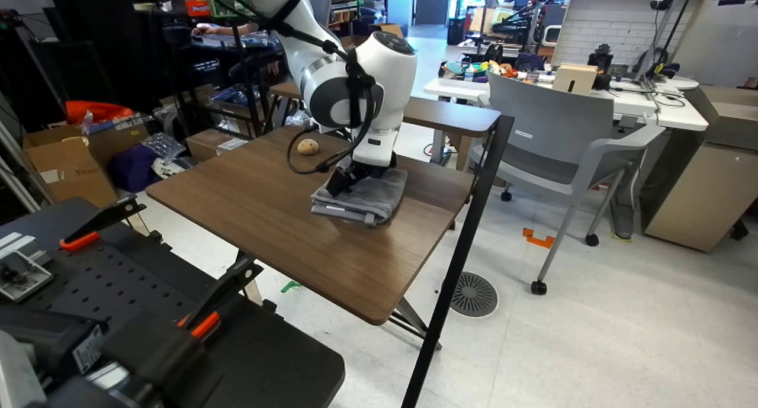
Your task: Wipe the table using the grey towel
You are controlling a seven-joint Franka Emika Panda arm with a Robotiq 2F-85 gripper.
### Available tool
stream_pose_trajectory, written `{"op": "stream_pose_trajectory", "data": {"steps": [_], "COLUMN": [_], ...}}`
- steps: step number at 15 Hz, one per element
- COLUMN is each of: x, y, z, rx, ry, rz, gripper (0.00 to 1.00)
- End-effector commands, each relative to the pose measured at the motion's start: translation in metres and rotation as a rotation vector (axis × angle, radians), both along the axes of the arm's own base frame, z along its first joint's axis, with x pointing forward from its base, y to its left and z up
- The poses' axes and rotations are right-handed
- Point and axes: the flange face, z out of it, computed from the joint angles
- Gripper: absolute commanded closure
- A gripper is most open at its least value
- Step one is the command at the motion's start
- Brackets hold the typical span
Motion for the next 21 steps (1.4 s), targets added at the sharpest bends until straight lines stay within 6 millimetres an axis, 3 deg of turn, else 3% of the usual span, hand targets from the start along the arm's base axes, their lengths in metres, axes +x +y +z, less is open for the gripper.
{"op": "stream_pose_trajectory", "data": {"steps": [1,4,9,12,17,21], "x": [-0.058,-0.094,-0.122,-0.1,-0.06,-0.032], "y": [-0.022,-0.044,-0.078,-0.079,-0.05,-0.052], "z": [0.005,0.005,0.007,0.003,-0.021,-0.026], "rx": [-0.032,-0.067,-0.208,-0.246,-0.3,-0.39], "ry": [0.136,0.228,0.401,0.305,0.109,-0.009], "rz": [0.123,0.215,0.273,0.082,-0.072,-0.194], "gripper": [0.0,0.0,0.0,0.0,0.0,0.0]}}
